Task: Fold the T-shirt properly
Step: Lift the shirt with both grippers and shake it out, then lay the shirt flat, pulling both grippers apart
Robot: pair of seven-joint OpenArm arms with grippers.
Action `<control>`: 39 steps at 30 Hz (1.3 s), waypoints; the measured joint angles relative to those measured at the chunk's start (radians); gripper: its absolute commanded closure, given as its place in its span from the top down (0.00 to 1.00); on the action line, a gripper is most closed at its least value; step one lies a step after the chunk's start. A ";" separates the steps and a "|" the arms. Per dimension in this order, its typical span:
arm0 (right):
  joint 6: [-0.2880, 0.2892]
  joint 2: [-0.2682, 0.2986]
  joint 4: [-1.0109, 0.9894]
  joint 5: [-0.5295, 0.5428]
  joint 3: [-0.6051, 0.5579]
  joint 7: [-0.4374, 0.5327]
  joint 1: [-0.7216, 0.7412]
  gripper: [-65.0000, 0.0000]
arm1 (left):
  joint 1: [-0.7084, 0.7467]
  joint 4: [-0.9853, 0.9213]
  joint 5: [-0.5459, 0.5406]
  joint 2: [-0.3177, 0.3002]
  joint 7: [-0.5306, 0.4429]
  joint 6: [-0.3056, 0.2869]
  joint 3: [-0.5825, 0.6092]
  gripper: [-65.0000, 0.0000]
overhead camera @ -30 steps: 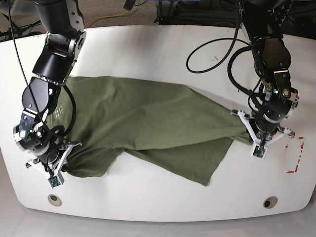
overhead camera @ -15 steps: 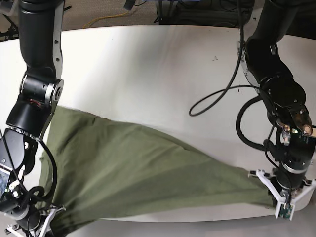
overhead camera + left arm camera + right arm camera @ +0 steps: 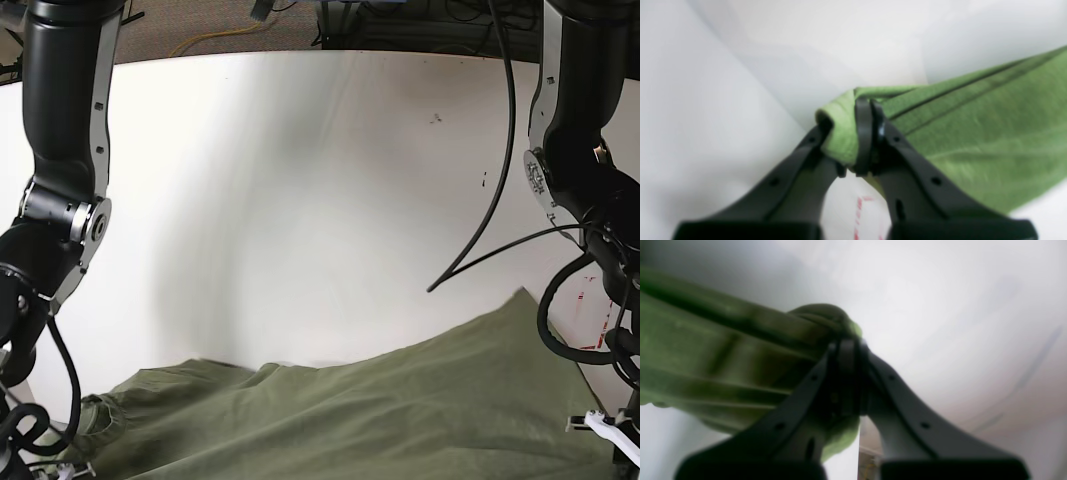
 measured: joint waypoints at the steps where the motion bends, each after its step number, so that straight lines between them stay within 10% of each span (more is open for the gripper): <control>1: 0.000 0.000 0.030 -0.003 0.002 -0.005 -0.031 0.00 | 0.024 0.001 -0.010 0.000 0.001 -0.001 0.000 0.03; 11: 0.000 -0.016 0.243 -0.007 0.138 -0.026 -0.467 0.00 | 0.298 0.043 -0.014 0.021 0.005 -0.005 0.000 0.03; 25: 0.000 -0.070 0.291 0.133 0.402 -0.017 -0.951 0.00 | 0.750 0.040 -0.016 0.130 0.113 -0.166 0.001 0.01; 39: 0.000 -0.184 0.287 0.148 0.480 -0.024 -1.236 0.00 | 1.119 0.038 -0.013 0.132 0.032 -0.184 -0.074 0.00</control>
